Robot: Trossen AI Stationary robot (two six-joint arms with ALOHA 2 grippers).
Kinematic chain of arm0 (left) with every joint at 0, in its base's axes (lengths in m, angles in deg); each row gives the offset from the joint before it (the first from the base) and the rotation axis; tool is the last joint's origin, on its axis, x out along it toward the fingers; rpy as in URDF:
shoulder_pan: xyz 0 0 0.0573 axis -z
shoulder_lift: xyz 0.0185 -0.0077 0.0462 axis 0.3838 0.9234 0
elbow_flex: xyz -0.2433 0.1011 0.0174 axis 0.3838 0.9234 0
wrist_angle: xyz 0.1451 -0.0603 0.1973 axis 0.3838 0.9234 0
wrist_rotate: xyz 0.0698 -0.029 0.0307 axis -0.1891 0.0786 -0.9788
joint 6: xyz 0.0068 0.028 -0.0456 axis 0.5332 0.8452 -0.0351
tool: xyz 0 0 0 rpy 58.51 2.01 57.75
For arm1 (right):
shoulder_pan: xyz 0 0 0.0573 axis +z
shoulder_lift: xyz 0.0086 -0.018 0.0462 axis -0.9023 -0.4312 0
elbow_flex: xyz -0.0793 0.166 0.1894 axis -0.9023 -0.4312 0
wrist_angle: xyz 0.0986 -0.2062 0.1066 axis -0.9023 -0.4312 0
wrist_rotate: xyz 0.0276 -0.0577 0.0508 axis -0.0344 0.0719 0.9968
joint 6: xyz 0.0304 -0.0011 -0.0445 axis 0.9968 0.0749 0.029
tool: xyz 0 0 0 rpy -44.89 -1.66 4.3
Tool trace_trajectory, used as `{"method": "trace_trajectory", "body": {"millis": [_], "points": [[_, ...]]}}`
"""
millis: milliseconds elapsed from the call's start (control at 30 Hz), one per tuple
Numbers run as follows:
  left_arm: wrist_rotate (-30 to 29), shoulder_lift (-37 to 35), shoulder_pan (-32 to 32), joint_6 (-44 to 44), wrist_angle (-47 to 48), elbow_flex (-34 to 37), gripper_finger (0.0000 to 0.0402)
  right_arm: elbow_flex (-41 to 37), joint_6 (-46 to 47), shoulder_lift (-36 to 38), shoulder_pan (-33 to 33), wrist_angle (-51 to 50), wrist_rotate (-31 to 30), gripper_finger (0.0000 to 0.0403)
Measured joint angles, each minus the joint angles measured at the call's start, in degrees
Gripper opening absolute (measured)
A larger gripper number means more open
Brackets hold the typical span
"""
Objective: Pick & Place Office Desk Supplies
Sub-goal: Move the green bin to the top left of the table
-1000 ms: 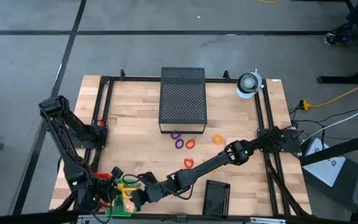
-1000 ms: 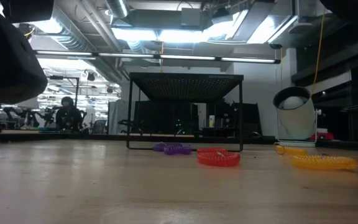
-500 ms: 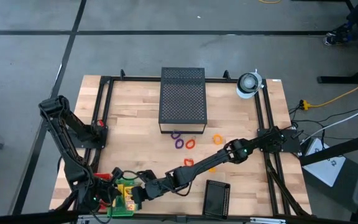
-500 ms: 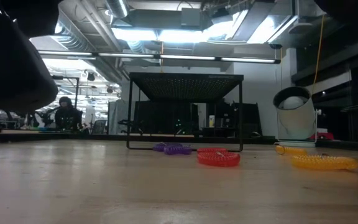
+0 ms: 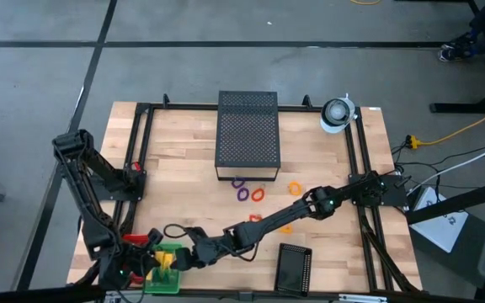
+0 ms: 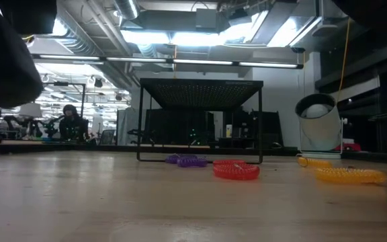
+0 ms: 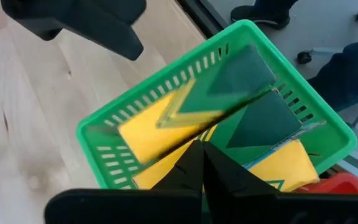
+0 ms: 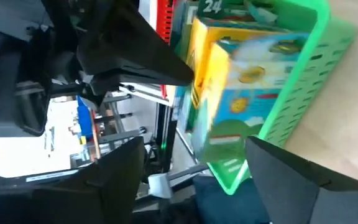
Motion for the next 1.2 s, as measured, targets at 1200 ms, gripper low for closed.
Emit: {"method": "trace_trajectory", "body": {"millis": [1200], "points": [[-1.47,-11.81,-23.97,23.82,-11.4,0.0,0.0002,0.02,-46.66,19.34,3.49,-36.94,-39.62,0.0245]]}}
